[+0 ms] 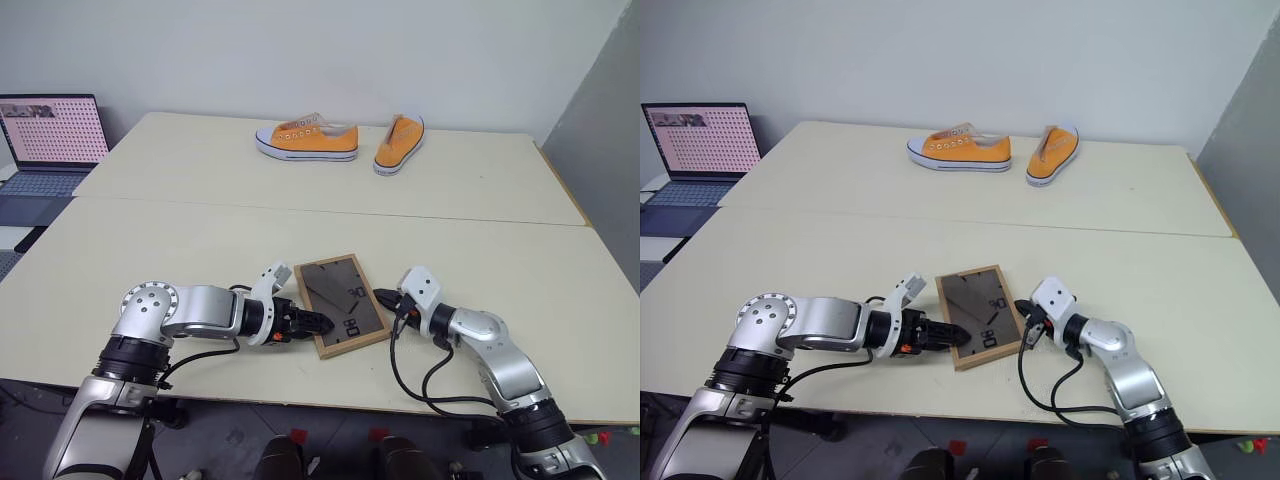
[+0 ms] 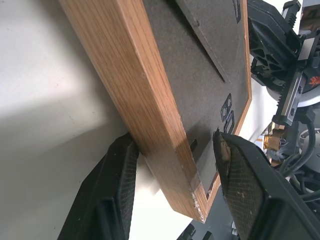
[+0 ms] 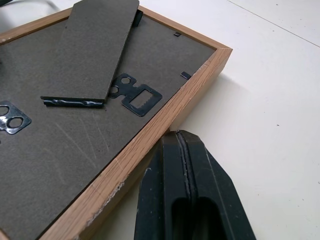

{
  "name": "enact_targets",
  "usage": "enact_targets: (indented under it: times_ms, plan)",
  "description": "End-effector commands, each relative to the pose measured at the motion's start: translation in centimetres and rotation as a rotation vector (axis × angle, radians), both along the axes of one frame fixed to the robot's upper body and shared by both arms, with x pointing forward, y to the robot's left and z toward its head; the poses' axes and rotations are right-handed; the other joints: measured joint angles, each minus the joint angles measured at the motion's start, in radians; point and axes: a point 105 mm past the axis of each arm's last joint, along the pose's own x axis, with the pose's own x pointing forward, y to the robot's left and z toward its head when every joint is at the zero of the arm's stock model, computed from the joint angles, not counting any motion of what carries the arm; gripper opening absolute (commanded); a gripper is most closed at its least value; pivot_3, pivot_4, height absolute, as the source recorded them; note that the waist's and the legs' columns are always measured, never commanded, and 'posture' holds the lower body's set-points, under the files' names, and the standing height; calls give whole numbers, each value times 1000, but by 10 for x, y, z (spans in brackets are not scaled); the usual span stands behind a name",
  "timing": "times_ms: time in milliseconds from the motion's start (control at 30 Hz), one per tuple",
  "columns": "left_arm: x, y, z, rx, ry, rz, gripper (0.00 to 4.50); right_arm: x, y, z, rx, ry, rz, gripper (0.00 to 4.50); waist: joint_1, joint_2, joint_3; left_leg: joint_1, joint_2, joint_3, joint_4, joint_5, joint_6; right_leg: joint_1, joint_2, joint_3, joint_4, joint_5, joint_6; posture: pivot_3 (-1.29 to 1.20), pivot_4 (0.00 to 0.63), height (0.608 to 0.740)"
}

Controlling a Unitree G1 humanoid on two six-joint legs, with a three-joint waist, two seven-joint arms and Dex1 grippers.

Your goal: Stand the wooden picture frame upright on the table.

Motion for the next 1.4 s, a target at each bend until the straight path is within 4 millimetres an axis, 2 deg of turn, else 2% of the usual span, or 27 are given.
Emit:
enact_targets:
  times_ms: [33, 333, 367, 433, 667, 1167, 1400]
  plan:
    - [5, 1, 0, 9, -5, 29, 2501, -2, 9, 12, 30, -39, 22, 0, 0, 0, 0, 0, 0, 0, 0, 0, 0, 0, 0, 0, 0, 0, 0, 0, 150, 740]
    - [10, -1, 5, -4, -20, 48, 2501, 0, 10, 16, 38, -44, 9, 0, 0, 0, 0, 0, 0, 0, 0, 0, 0, 0, 0, 0, -1, 0, 0, 0, 150, 740]
    - [10, -1, 5, -9, -23, 49, 2143, 1, 10, 17, 39, -45, 8, 0, 0, 0, 0, 0, 0, 0, -1, 0, 0, 0, 0, 0, -1, 0, 0, 0, 150, 740]
    - [11, -1, 7, -23, -26, 49, 1917, 1, 10, 18, 38, -46, 6, 0, 0, 0, 0, -1, 0, 0, -1, 0, 0, 0, 0, 0, -1, 0, 0, 0, 150, 740]
    - [16, -2, 16, -81, -48, 70, 1531, 2, 7, 18, 33, -46, -1, 0, -1, 0, 0, -2, 0, 0, -2, 0, 0, -1, 0, 0, -4, 0, 0, 0, 150, 740]
    - [14, -9, 20, -128, -55, 52, 1420, 6, 5, 20, 26, -54, -4, 0, -1, 0, 0, -4, 0, 0, -2, 0, 0, -2, 0, 0, -7, 0, 0, 0, 150, 740]
    - [18, -10, 30, -156, -85, 54, 1377, 9, 0, 23, 19, -64, -15, 0, 0, 0, 1, -5, 0, 0, -2, 0, 0, -3, 0, 0, -7, 0, 0, 0, 150, 740]
